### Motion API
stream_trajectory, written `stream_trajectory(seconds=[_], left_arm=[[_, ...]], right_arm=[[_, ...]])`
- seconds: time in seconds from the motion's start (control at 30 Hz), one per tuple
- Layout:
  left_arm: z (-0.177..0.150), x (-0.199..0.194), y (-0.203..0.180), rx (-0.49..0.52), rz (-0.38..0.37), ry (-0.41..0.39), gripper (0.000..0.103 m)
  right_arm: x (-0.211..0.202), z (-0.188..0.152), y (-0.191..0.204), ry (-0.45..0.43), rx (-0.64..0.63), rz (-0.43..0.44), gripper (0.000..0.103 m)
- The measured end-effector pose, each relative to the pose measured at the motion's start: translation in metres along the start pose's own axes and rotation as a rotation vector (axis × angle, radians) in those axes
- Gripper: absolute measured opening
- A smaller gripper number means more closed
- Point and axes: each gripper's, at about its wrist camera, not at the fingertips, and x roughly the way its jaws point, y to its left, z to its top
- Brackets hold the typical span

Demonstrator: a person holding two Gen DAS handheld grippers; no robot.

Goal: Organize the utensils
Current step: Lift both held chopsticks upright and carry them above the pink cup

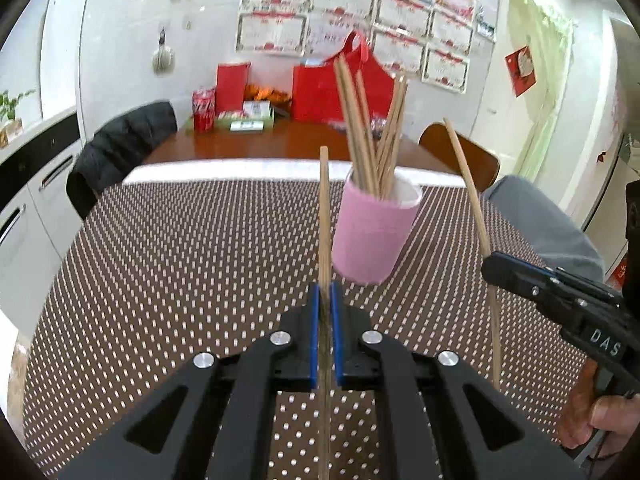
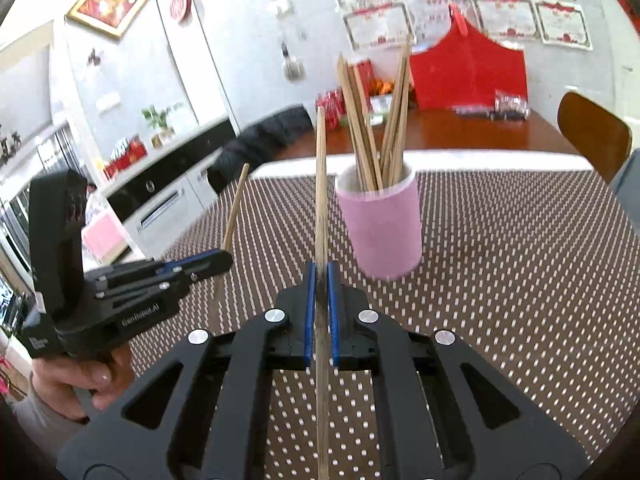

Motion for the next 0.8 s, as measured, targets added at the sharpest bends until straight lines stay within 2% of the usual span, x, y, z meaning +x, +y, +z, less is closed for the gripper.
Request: stream_trajectory(seconds=[0.37, 0.53, 0.8], left_arm=[[0.080, -0.030, -0.023, 0.072, -0.011, -0.194, 0.006], [0.120, -0.034, -0.024, 0.059, -0.032, -0.289, 0.006], [0.162, -0.022, -0.030, 0.047, -0.076, -0.386, 0.006]], right_arm=[[-0.027, 0.063, 0.003, -0.184, -0.009, 0.010, 0.006], [-0.034, 0.100, -0.002, -0.270, 0.004, 0.018, 0.006], [-0.029, 0.148, -0.005, -0.379, 0.001, -0.001, 0.006]])
